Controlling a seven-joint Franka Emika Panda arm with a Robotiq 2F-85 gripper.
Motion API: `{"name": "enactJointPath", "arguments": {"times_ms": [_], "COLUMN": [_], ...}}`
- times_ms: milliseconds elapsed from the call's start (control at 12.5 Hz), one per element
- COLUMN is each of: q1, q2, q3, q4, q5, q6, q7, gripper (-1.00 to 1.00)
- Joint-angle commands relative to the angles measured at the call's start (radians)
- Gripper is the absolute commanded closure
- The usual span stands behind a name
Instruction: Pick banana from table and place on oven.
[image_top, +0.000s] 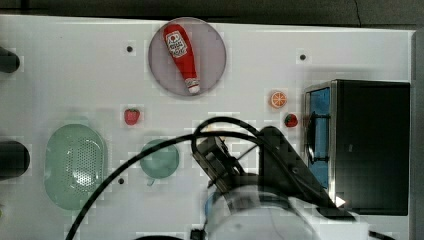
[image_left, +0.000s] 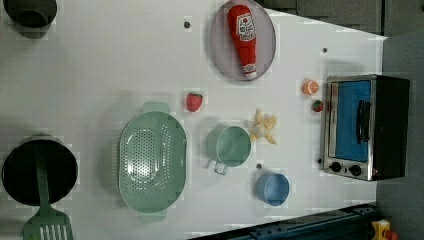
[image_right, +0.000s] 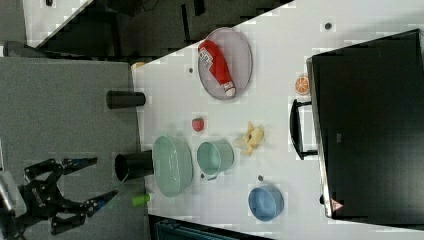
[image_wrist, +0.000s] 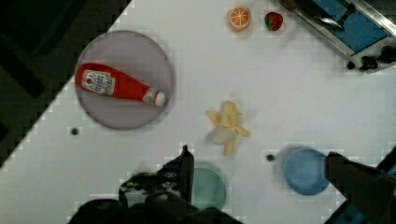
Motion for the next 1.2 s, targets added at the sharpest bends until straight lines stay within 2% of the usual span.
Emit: {"name": "enactJointPath", "arguments": {"times_ms": [80, 880, 1200], "q1": [-0.005, -0.006, -0.004], "q2": [0.136, 0.417, 0.552], "q3": [-0.005, -0.007, -0.003], "q4": [-0.125, -0.412, -0.481], "q5": [-0.001, -0.001, 0.002], "q6": [0.044, 0.592, 0.811], "q7": [0.019, 0.02, 0.021], "gripper": [-1.0, -1.0, -1.0]}}
